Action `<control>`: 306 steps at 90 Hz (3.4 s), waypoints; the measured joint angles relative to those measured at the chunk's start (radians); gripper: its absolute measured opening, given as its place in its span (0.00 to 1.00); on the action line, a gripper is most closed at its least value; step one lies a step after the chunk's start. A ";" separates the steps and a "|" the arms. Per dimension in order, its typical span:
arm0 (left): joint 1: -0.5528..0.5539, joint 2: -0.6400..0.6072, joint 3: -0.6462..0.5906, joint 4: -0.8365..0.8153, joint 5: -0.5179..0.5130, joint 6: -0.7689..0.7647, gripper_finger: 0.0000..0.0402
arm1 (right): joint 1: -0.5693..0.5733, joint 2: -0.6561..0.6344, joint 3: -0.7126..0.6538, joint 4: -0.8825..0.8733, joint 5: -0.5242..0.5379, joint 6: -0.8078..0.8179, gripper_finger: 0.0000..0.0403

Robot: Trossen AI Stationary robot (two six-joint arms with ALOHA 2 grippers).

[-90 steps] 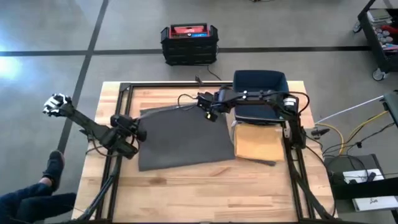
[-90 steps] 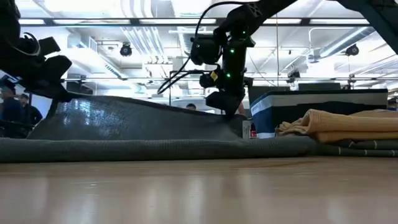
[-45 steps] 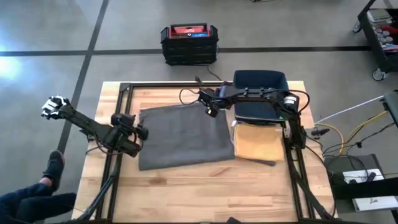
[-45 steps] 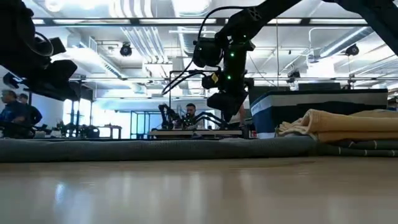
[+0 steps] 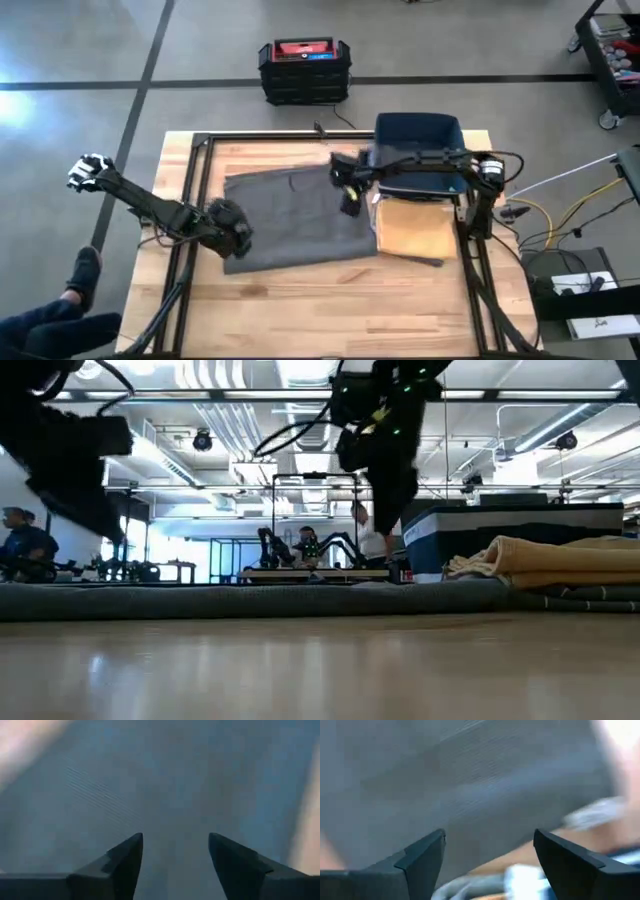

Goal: Fold towel
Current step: Fold the gray kitchen towel

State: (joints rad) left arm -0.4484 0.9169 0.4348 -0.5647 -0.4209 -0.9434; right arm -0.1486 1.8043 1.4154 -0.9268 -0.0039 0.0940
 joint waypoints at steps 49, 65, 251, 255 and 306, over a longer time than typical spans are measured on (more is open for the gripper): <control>-0.269 0.298 -0.021 0.160 0.204 -0.188 0.37 | 0.332 -0.024 -0.386 0.401 0.029 0.230 0.55; -0.420 0.357 0.041 0.186 0.175 -0.320 0.33 | 0.452 -0.026 -0.392 0.413 0.028 0.330 0.50; -0.570 0.913 0.658 -0.178 0.199 -0.252 0.77 | 0.726 0.107 -0.190 0.328 0.139 0.251 0.57; -0.570 0.913 0.658 -0.178 0.198 -0.255 0.77 | 0.726 0.118 -0.190 0.329 0.139 0.254 0.56; -0.570 0.927 0.648 -0.183 0.189 -0.267 0.77 | 0.731 0.159 -0.189 0.323 0.228 0.302 0.46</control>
State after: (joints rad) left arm -1.0183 1.8439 1.0827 -0.7473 -0.2318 -1.2105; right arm 0.5823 1.9633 1.2259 -0.6037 0.2241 0.3962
